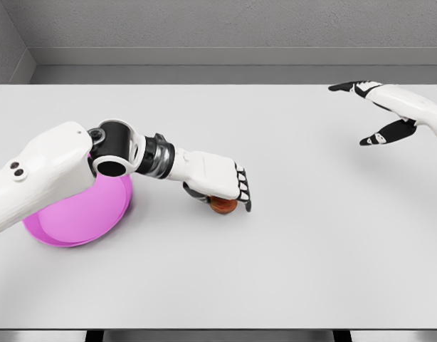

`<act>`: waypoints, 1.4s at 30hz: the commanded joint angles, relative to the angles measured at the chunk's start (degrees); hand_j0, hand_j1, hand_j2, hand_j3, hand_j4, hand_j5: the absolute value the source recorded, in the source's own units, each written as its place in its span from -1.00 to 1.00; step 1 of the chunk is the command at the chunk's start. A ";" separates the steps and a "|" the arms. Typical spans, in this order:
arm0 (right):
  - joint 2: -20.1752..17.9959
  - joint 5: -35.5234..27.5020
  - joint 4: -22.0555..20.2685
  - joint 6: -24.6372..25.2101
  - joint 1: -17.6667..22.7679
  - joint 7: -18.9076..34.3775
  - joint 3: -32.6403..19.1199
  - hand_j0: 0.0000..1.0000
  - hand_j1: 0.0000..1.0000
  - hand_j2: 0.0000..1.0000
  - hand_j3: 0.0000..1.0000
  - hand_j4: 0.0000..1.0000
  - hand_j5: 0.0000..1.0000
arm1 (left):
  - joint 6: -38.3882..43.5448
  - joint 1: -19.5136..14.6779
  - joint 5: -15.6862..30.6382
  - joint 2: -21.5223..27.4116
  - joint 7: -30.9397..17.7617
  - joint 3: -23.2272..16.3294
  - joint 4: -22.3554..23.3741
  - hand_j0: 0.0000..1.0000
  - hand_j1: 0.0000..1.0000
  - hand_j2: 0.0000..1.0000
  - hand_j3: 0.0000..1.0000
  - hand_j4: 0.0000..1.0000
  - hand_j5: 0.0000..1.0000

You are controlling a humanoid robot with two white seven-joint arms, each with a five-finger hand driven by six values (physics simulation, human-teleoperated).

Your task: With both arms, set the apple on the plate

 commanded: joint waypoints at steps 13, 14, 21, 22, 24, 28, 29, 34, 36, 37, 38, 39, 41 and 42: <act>1.33 -0.42 -0.03 0.16 -0.09 -0.03 0.19 1.00 1.00 1.00 1.00 1.00 1.00 | 0.10 0.00 0.09 -0.06 -0.01 -0.83 0.02 0.45 0.45 0.45 0.45 0.45 0.45; 1.33 -0.42 -0.03 0.16 -0.18 -0.03 0.19 1.00 1.00 1.00 1.00 1.00 1.00 | 0.10 0.00 0.18 0.02 -0.01 -1.18 0.02 0.39 0.39 0.39 0.39 0.39 0.39; 1.94 -0.42 -0.03 0.16 -0.35 -0.03 0.27 1.00 1.00 1.00 1.00 1.00 1.00 | 0.10 0.00 0.18 0.11 -0.01 -1.70 -0.07 0.08 0.08 0.08 0.08 0.08 0.08; 1.94 -0.42 -0.03 0.16 -0.35 -0.03 0.27 1.00 1.00 1.00 1.00 1.00 1.00 | 0.10 0.00 0.18 0.11 -0.01 -1.70 -0.07 0.06 0.06 0.06 0.06 0.06 0.06; 1.94 -0.42 -0.03 0.16 -0.35 -0.03 0.27 1.00 1.00 1.00 1.00 1.00 1.00 | 0.10 0.00 0.18 0.20 -0.01 -1.70 -0.07 -0.04 -0.04 -0.04 -0.04 -0.04 -0.04; 1.77 -0.42 -0.03 0.16 -0.35 -0.03 0.27 1.00 1.00 1.00 1.00 1.00 1.00 | 0.10 -0.09 0.26 0.38 -0.01 -1.70 -0.16 -0.14 -0.14 -0.14 -0.14 -0.14 -0.14; 1.77 -0.42 -0.03 0.16 -0.35 -0.03 0.27 1.00 1.00 1.00 1.00 1.00 1.00 | 0.10 -0.17 0.35 0.46 -0.01 -1.70 -0.16 -0.22 -0.22 -0.22 -0.22 -0.22 -0.22; 1.68 -0.42 -0.03 0.16 -0.26 -0.03 0.01 1.00 1.00 1.00 1.00 1.00 1.00 | 0.10 -0.53 2.37 5.03 0.26 -1.09 -4.72 -0.29 -0.29 -0.29 -0.29 -0.29 -0.29; 1.68 -0.42 -0.03 0.16 -0.18 -0.03 0.10 1.00 1.00 1.00 1.00 1.00 1.00 | 0.10 -0.53 4.30 13.11 0.26 1.98 -12.54 -0.29 -0.29 -0.29 -0.29 -0.29 -0.29; 1.59 -0.42 -0.03 0.16 -0.18 -0.03 0.10 1.00 1.00 1.00 1.00 1.00 1.00 | 0.10 -0.53 6.59 17.77 0.26 3.13 -15.62 -0.29 -0.29 -0.29 -0.29 -0.29 -0.29; 1.59 -0.42 -0.03 0.16 -0.18 -0.03 0.10 1.00 1.00 1.00 1.00 1.00 1.00 | 0.10 -0.53 8.70 21.02 0.26 4.79 -16.24 -0.30 -0.30 -0.30 -0.30 -0.30 -0.30; 1.59 -0.42 -0.03 0.16 -0.09 -0.03 0.10 1.00 1.00 1.00 1.00 1.00 1.00 | 0.10 -0.53 11.33 26.03 0.26 7.78 -16.33 -0.30 -0.30 -0.30 -0.30 -0.30 -0.30; 1.42 -0.42 -0.03 0.16 0.09 -0.03 0.10 1.00 1.00 1.00 1.00 1.00 1.00 | 0.10 -0.26 13.89 33.50 0.35 11.65 -16.42 -0.30 -0.30 -0.30 -0.30 -0.30 -0.30; 1.42 -0.42 -0.03 0.16 0.09 -0.03 0.10 1.00 1.00 1.00 1.00 1.00 1.00 | 0.10 -0.18 13.97 35.70 0.35 11.92 -16.42 -0.30 -0.30 -0.30 -0.30 -0.30 -0.30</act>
